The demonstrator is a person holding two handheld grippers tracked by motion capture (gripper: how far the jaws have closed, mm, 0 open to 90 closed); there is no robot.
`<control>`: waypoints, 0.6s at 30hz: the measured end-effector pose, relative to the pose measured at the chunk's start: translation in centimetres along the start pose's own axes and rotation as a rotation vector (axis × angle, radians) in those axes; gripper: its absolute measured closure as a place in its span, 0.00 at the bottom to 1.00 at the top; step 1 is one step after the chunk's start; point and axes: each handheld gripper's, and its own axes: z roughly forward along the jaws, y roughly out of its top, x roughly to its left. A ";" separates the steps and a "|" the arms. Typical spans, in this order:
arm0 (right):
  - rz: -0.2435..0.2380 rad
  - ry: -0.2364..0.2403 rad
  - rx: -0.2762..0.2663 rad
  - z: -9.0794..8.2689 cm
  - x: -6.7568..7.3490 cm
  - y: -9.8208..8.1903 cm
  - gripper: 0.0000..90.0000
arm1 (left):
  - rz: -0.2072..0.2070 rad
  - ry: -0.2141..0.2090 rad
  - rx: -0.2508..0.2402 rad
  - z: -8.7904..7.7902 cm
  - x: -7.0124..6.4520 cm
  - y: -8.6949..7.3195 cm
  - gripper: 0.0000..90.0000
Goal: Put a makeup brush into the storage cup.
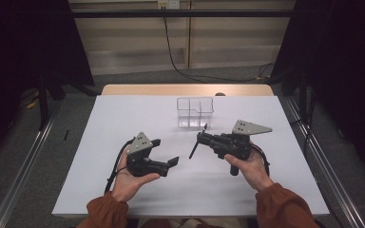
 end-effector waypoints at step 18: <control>-0.011 -0.029 -0.018 -0.3 -1.0 1.0 0.93 | 0.013 0.118 -0.029 -2.8 1.6 -1.1 0.03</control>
